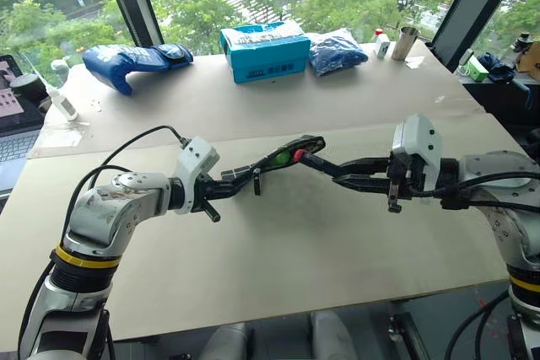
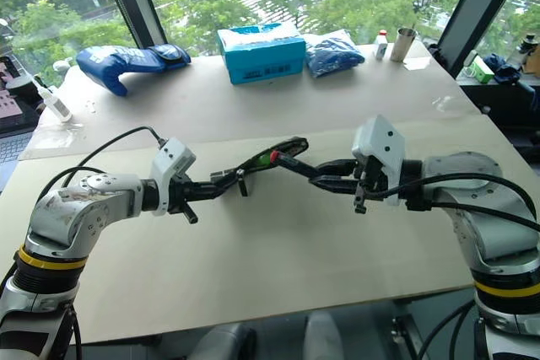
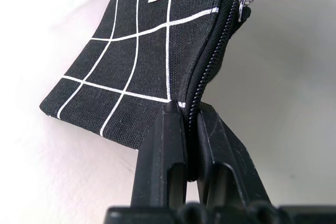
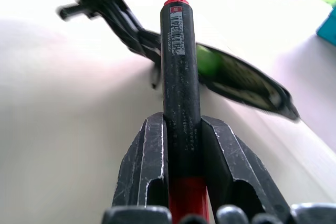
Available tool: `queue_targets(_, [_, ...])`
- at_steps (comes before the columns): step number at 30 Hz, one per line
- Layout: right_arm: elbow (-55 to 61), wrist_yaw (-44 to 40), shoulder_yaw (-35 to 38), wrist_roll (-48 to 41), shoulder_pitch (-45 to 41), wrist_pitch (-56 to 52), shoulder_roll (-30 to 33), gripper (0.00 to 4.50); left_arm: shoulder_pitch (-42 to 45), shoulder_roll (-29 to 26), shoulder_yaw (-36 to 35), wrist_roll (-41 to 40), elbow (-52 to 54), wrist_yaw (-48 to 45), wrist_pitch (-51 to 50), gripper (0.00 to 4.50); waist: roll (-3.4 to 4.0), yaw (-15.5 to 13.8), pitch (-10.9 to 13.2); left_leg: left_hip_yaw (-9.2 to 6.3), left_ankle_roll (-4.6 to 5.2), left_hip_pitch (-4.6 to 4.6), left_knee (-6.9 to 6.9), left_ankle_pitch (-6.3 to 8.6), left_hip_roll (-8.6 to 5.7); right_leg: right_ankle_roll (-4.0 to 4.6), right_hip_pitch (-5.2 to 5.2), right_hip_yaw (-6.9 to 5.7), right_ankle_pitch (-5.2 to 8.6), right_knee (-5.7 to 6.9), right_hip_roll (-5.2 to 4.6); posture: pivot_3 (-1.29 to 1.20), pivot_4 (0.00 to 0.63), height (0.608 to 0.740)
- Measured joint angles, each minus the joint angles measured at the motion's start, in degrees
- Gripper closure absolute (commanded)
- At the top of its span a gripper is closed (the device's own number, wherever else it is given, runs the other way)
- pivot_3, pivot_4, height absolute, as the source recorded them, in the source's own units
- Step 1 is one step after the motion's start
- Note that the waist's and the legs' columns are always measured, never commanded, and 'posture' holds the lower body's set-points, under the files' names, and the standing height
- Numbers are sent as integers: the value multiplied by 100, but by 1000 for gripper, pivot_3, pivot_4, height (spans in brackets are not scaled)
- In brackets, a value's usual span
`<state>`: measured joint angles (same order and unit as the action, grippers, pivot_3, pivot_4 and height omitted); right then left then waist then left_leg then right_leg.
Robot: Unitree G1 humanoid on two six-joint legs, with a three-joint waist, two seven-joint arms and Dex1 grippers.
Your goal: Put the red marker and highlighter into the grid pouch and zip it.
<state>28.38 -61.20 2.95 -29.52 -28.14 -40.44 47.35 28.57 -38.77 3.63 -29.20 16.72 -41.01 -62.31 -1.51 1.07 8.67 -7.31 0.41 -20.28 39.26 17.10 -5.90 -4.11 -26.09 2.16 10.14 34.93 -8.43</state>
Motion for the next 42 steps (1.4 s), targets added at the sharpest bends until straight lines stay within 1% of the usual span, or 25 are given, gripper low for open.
queue_targets(2, [97, 59, -278, 43, -136, 0, -9, 3968, 0, 0, 9, 2, -2, -2, 9, 4500, 0, -23, 0, 0, -1, 0, 0, -1, 1, 0, 0, -2, 0, 0, 0, 0, 150, 740])
queue_targets(5, [-9, 359, -1107, 589, -353, -17, -90, 3968, 0, -4, 40, 9, -10, -12, 49, 4500, 0, -30, 0, 1, -3, -2, 2, -2, -2, 0, -1, 0, 0, 1, -3, 0, 150, 740])
queue_targets(6, [-63, 420, -1279, 694, -402, -46, -98, 3968, 1, -4, 53, 12, -11, -13, 66, 4500, -1, -30, 0, 1, -4, -3, 2, -2, -3, 0, -2, 0, 0, 1, -3, 0, 150, 740])
queue_targets(9, [-565, 670, -2046, 1433, -850, -100, -135, 3968, 3, -33, 149, 61, -20, -25, 133, 4500, -1, -30, 0, 1, -5, -4, 4, -3, -4, 1, -4, 1, 0, 0, -3, 0, 150, 740])
queue_targets(11, [-914, 783, -2298, 1795, -1059, -87, -205, 3968, 5, -42, 206, 90, -21, -31, 205, 4500, -1, -31, 0, 1, -5, -5, 4, -3, -3, 1, -6, 0, 0, 0, -3, 0, 150, 740])
queue_targets(16, [-1329, 850, -2482, 2165, -1293, 34, -388, 3968, 4, -86, 234, 148, -22, -29, 226, 4500, -1, -25, 0, 1, -5, -10, 4, -3, -3, 1, -8, 0, 0, 3, -3, 0, 150, 740])
queue_targets(25, [-1731, 862, -2471, 2452, -1343, 101, -392, 3968, -53, -162, 308, 210, 3, -47, 243, 4500, -1, -21, 0, 1, -5, -11, 4, -3, -4, 1, -8, 0, 0, 2, -2, 0, 150, 740])
queue_targets(30, [-1780, 903, -2646, 2968, -1469, 324, -385, 3968, -61, -249, 464, 295, 5, -109, 396, 4500, 0, -14, 0, 1, -5, -10, 4, -3, -6, 1, -9, -1, 0, 2, -2, 0, 150, 740])
queue_targets(33, [-1771, 964, -3081, 3556, -1558, 703, -439, 3968, -62, -257, 518, 337, 5, -136, 454, 4500, 0, -11, 0, 2, -5, -10, 4, -3, -8, 0, -9, -1, 0, 3, -2, 0, 150, 740])
queue_targets(35, [-1782, 1052, -3522, 4087, -1613, 1073, -610, 3968, -62, -259, 531, 340, 3, -164, 457, 4500, 0, 3, 0, 3, -6, -10, 4, -3, -9, 0, -11, -1, 0, 4, -1, 0, 150, 740])
queue_targets(39, [-2040, 1199, -4129, 5039, -1899, 1787, -835, 3968, -61, -262, 566, 386, -6, -182, 457, 4500, 0, 2, 0, 3, -8, -12, 4, -4, -13, 0, -12, 0, 0, 5, -2, 0, 150, 740])
queue_targets(42, [-2363, 1384, -4356, 5680, -2083, 2395, -881, 3968, -60, -260, 568, 391, -6, -208, 464, 4500, -1, -4, 0, 3, -9, -11, 4, -4, -12, 1, -11, -3, 0, 5, -1, 0, 150, 740])
